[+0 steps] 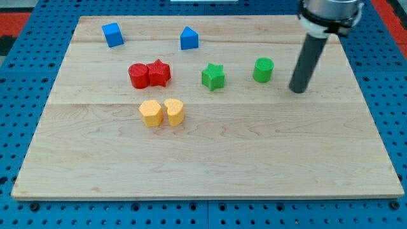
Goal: Move the green circle to the right of the blue triangle
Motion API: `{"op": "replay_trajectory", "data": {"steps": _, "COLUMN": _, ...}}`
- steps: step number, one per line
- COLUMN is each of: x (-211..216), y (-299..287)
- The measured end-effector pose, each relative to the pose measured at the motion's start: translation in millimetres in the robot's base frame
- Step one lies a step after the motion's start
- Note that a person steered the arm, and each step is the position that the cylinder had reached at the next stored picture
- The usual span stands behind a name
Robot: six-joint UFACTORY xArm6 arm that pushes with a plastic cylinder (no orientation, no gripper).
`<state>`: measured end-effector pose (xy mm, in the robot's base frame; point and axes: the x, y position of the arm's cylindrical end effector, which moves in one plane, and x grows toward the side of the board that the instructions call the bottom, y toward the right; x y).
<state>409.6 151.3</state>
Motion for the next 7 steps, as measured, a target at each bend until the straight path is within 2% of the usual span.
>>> {"op": "replay_trajectory", "data": {"steps": 2, "x": -60, "y": -41}}
{"op": "replay_trajectory", "data": {"steps": 3, "x": -40, "y": -34}}
{"op": "replay_trajectory", "data": {"steps": 5, "x": -59, "y": -99}}
{"op": "replay_trajectory", "data": {"steps": 7, "x": -102, "y": -8}}
